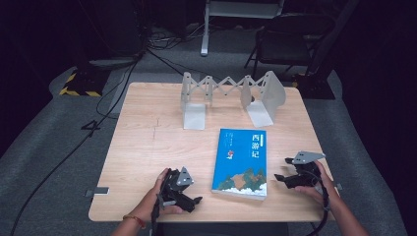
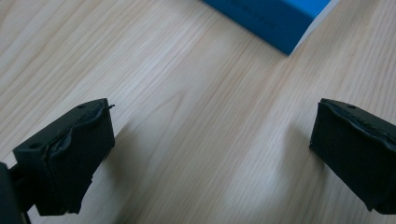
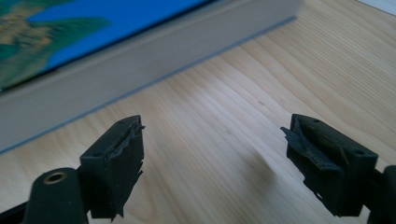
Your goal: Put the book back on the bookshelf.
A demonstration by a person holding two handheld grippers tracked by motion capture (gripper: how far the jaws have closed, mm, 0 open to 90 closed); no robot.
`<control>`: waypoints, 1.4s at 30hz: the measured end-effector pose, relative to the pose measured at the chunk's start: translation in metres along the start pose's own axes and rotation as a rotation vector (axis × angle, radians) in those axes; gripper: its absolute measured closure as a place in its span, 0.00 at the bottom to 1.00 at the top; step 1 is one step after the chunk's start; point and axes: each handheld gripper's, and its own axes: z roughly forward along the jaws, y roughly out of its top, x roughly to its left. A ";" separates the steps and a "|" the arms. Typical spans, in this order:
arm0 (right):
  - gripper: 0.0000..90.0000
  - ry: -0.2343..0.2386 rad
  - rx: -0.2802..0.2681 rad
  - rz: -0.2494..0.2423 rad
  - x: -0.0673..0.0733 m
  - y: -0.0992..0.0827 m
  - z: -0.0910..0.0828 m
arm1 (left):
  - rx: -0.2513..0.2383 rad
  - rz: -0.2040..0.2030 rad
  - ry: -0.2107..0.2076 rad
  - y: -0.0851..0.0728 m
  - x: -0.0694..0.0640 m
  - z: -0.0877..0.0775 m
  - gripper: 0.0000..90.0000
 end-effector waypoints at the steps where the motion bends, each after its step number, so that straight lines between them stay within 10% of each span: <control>1: 0.23 0.028 0.008 -0.018 0.005 0.004 0.003 | 0.001 0.007 -0.006 0.005 -0.003 0.004 0.00; 13: 0.22 0.104 0.033 -0.091 0.018 0.020 0.011 | 0.001 0.017 -0.019 0.033 -0.003 0.029 0.00; 42: 0.26 0.091 0.043 -0.095 0.038 0.030 0.018 | -0.003 0.026 -0.025 0.021 0.032 0.018 0.00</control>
